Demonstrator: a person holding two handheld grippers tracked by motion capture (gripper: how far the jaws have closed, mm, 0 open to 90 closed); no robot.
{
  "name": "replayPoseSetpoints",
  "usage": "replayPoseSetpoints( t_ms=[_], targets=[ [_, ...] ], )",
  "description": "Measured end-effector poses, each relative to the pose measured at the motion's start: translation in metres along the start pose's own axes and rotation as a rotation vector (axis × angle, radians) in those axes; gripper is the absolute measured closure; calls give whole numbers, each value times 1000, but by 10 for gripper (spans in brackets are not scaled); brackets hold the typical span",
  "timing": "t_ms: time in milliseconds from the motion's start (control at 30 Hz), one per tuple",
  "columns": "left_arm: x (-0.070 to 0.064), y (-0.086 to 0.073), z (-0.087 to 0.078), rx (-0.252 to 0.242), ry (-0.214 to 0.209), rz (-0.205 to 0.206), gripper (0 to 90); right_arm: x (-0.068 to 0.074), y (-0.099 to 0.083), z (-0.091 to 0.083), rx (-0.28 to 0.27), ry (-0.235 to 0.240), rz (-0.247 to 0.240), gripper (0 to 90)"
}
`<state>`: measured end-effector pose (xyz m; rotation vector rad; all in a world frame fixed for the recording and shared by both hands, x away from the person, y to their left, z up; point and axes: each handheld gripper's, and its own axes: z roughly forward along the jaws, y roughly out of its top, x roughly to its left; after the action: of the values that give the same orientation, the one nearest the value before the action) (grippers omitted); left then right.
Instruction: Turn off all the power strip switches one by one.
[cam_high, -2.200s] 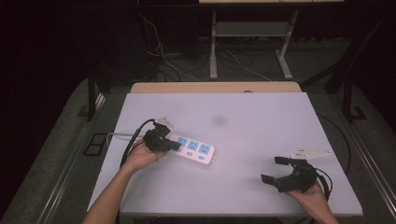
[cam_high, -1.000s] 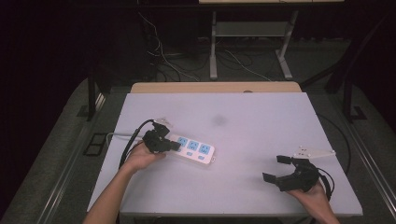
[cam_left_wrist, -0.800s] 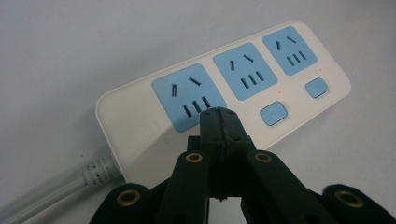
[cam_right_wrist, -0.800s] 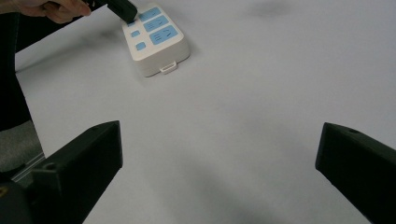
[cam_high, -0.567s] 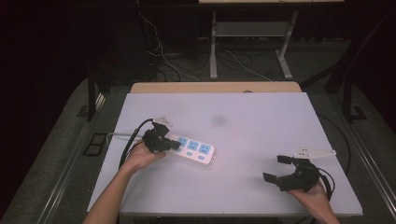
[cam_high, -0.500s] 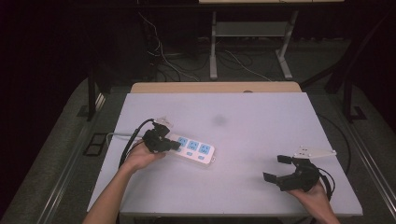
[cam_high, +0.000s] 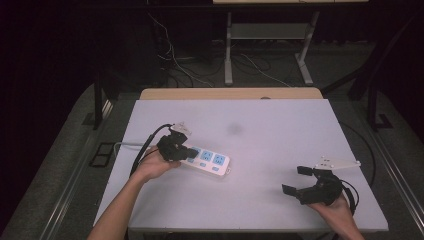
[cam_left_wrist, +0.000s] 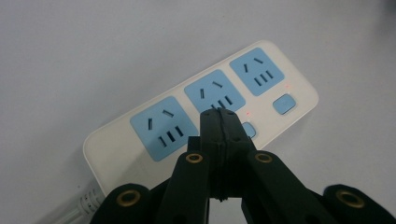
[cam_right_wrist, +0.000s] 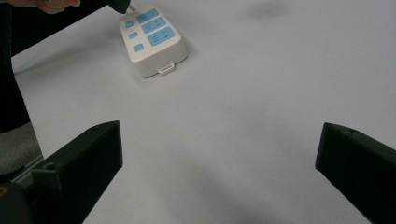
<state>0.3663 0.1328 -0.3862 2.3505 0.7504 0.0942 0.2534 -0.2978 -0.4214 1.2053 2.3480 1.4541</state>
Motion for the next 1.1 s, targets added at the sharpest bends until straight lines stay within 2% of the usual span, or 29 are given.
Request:
replayPoseSetpoints(
  t_ms=[133, 500, 1100],
  targets=[
    [-2, 2, 0, 2, -5, -2, 891, 0, 0, 0, 0, 0, 0, 5],
    [-9, 5, 8, 23, -24, 34, 890, 0, 0, 1, 5, 1, 3, 5],
    [-16, 10, 20, 47, -34, 63, 890, 0, 0, 1, 10, 4, 0, 5]
  ],
)
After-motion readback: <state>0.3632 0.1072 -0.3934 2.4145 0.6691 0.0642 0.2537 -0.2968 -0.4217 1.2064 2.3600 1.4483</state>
